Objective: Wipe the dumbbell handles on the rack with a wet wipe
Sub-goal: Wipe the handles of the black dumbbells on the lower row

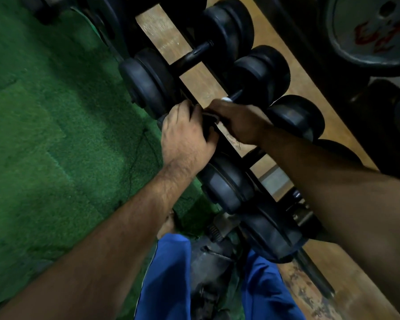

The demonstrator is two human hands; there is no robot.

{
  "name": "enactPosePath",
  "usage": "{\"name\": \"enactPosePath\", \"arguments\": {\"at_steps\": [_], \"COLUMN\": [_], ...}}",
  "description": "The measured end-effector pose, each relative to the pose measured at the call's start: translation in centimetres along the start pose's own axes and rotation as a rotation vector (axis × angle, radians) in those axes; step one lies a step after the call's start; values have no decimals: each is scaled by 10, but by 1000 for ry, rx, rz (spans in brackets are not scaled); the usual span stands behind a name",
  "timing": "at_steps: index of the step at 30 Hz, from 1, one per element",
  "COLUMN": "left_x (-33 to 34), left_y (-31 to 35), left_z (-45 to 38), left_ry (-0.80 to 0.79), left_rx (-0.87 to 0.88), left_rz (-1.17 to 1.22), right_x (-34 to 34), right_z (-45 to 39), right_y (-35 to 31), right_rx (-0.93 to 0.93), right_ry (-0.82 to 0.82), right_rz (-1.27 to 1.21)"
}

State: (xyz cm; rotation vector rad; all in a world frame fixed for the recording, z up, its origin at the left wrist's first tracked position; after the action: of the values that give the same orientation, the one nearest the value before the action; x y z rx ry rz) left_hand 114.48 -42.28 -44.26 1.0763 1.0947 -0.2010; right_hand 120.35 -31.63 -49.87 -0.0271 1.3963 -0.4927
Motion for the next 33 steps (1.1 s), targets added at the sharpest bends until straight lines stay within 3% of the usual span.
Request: {"name": "enactPosePath", "arguments": {"at_steps": [2,6,8,12,15,17,20,22,25,29,31,33], "left_x": [0,1,0,-1,-3,-3,-1,1,5,9,11,11], "left_y": [-1,2,4,2,2,4,6,3,3,6,7,9], "left_z": [0,1,0,-6,-10,-12,-15,-17,-15,-12,-12,-12], "left_ry": [2,-4,-3,-1,-18,-26,-42,-21,32,73,76,68], "left_rx": [2,-2,12,10,21,39,36,17,40,89,108,109], "left_rz": [-12,-31,-46,-46,-22,-16,15,64,25,-30,-48,-66], "right_x": [-2,6,0,8,19,25,57,55,46,66,82,93], "right_z": [4,8,12,43,64,78,83,70,40,36,42,44], "right_y": [12,-26,-13,24,29,43,38,34,38,41,29,8], "right_rx": [145,-3,42,471,764,983,1273,1221,991,1129,1156,1035], "right_ry": [59,-25,46,314,394,455,384,409,425,344,202,-14], "right_rz": [-37,41,-10,-244,-413,-728,-1357,-1549,-1658,-1736,-1763,-1803]}}
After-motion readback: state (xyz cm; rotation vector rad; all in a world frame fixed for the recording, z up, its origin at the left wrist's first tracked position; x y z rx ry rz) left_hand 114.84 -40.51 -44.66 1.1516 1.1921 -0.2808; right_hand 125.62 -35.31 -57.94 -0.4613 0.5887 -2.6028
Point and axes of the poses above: each hand's wrist, its own z-axis away from the middle knuckle, its own x-axis out of the palm, y = z × x, the point moved 10 cm from there along -z, towards the middle knuckle, and after that the axes turned 15 degrees about z, right-handed, at the moved point
